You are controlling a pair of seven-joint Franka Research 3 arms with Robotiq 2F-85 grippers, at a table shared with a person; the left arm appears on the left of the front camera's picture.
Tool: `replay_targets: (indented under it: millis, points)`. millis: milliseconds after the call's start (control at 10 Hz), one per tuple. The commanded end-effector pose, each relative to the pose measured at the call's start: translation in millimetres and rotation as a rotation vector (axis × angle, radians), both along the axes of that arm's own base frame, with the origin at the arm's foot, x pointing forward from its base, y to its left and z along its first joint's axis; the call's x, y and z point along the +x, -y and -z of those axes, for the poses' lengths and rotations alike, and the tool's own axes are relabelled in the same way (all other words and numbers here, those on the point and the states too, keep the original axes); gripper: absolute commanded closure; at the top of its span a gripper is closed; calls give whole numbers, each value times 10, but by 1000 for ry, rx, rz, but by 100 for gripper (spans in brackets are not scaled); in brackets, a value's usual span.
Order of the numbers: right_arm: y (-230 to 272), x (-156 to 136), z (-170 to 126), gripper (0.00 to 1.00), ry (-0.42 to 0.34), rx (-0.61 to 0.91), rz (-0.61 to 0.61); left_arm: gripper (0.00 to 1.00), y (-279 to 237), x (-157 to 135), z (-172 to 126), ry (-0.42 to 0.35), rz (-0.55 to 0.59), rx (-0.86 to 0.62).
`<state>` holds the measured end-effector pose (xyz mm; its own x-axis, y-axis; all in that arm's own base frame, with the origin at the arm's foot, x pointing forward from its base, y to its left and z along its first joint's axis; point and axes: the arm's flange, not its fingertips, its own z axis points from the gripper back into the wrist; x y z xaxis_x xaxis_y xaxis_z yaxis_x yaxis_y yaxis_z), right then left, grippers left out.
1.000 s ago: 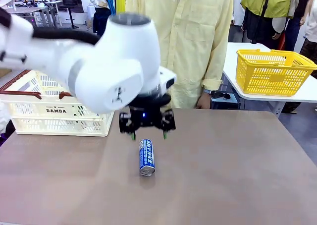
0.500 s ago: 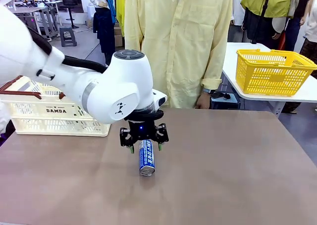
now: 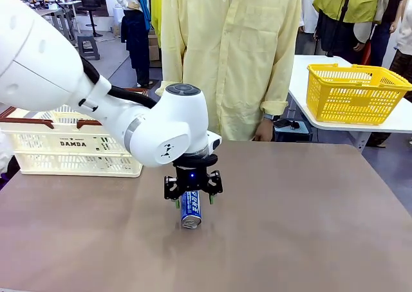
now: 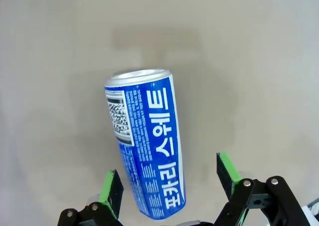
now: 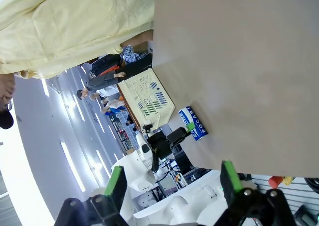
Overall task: Place the drinks into the Shopping basket.
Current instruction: Pick up one drink and place it into the Shopping basket.
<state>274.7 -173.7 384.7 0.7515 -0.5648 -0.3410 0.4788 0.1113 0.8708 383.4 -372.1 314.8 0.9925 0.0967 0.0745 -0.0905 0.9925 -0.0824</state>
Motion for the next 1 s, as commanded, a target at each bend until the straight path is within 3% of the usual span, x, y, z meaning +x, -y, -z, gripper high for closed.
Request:
replay_targets:
  millis: [0, 100, 300, 400, 500, 900]
  points:
    - [7, -31, -51, 0, -22, 3, -9, 0, 82, 69, 97, 20, -16, 40]
    - [7, -31, -51, 0, -22, 3, -9, 0, 80, 74, 139, 24, -17, 56]
    - [7, -31, -51, 0, -22, 3, -9, 51, 59, 71, 176, 74, -7, 56]
    - [7, -31, -51, 0, -22, 3, -9, 81, 63, 65, 184, 76, -4, 55]
    - [7, -31, -51, 0, -22, 3, -9, 100, 62, 69, 190, 78, -2, 56]
    - [7, -31, -51, 0, -22, 3, -9, 100, -7, 114, 79, 78, -15, 44]
